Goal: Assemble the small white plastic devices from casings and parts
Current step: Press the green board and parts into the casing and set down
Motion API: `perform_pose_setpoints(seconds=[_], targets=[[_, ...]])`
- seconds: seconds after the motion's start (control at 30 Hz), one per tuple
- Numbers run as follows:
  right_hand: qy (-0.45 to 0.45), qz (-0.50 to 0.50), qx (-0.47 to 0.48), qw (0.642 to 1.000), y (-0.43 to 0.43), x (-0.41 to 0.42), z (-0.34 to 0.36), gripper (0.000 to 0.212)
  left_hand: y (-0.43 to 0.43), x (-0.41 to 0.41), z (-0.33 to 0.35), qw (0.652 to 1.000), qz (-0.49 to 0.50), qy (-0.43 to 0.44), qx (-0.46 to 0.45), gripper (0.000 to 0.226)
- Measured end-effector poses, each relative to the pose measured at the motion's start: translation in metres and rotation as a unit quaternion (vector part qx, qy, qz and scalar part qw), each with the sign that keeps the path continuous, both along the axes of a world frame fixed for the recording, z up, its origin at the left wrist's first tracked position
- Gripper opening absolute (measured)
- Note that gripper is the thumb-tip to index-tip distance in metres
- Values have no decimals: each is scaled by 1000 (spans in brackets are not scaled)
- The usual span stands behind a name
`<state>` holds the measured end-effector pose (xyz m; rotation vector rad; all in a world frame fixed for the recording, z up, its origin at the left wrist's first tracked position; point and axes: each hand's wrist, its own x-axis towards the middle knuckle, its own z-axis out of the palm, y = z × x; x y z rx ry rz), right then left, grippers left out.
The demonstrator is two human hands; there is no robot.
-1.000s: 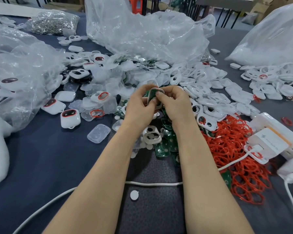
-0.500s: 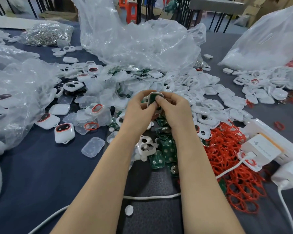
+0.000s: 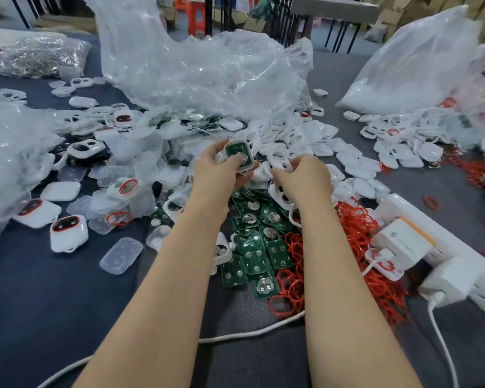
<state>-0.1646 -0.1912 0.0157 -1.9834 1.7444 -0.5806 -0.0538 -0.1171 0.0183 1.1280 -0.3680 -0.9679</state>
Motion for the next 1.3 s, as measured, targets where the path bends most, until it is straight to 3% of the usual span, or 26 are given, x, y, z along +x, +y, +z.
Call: perform_pose_setpoints(seconds=[0.1, 0.27, 0.47, 0.57, 0.63, 0.77, 0.87, 1.03, 1.3], targets=[[-23, 43, 2, 999, 6, -2, 3, 24, 2, 2, 0, 1000, 0, 3, 1, 18], [-98, 90, 17, 991, 16, -9, 7, 43, -1, 8, 3, 1000, 21, 15, -11, 22], [-44, 23, -50, 998, 11, -18, 6, 51, -4, 13, 4, 999, 32, 27, -19, 28], [-61, 71, -98, 991, 20, -10, 8, 36, -3, 15, 1, 998, 45, 30, -17, 22], [-10, 119, -91, 989, 26, -1, 9, 23, 0, 16, 0, 998, 49, 28, -19, 16], [87, 131, -34, 987, 28, 15, 3, 42, 8, 20, 0, 998, 54, 29, -25, 19], [108, 119, -35, 986, 27, 24, 1, 41, 17, 26, 1, 998, 50, 12, -27, 25], [85, 92, -19, 992, 26, 32, 2, 39, 32, 30, 3, 999, 42, 13, -30, 25], [95, 68, -14, 993, 28, 38, 1, 54, 37, 30, -3, 999, 25, 1, -20, 26]])
